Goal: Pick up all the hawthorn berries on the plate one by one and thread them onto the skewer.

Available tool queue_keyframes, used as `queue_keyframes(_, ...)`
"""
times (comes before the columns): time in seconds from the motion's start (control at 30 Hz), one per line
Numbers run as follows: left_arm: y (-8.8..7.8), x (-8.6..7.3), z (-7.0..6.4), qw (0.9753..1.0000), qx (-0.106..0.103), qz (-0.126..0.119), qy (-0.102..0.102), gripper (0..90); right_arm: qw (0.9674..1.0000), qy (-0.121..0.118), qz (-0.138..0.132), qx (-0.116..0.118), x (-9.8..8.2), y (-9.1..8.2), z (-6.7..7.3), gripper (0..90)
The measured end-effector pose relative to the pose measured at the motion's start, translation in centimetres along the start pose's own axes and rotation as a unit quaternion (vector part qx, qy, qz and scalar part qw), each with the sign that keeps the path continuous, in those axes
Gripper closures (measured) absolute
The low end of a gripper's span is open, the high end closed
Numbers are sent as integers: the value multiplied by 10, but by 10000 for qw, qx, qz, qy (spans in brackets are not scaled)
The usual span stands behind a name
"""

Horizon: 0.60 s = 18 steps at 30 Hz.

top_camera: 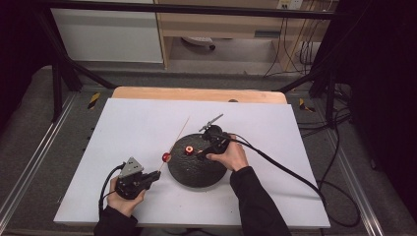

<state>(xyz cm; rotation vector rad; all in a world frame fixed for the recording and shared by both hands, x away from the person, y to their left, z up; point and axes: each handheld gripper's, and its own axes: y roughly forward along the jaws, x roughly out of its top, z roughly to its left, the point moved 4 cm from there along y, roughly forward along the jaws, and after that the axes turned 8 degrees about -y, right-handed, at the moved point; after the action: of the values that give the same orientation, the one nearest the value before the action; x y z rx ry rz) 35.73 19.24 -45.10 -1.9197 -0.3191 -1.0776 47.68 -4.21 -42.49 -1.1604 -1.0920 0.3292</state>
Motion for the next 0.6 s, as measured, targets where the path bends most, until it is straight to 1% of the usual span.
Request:
queue_keyframes(0.1,0,0,1,10000,10,5,-7,886,9998,-41,166,39,4,6,-2,283)
queue_keyframes(0.27,-1,0,2,10000,17,0,-29,886,9993,2,356,101,7,15,-5,357)
queue_keyframes(0.33,-1,0,3,10000,22,3,-33,886,9991,-11,400,131,7,18,-5,392)
queue_keyframes(0.43,0,0,2,10000,21,12,-35,886,9986,40,480,228,7,24,-5,439)
queue_keyframes(0.53,0,0,3,10000,24,10,-37,886,9984,40,524,193,6,27,-7,490)
queue_keyframes(0.6,0,0,3,10000,27,21,-40,886,9983,56,519,241,6,28,-6,512)
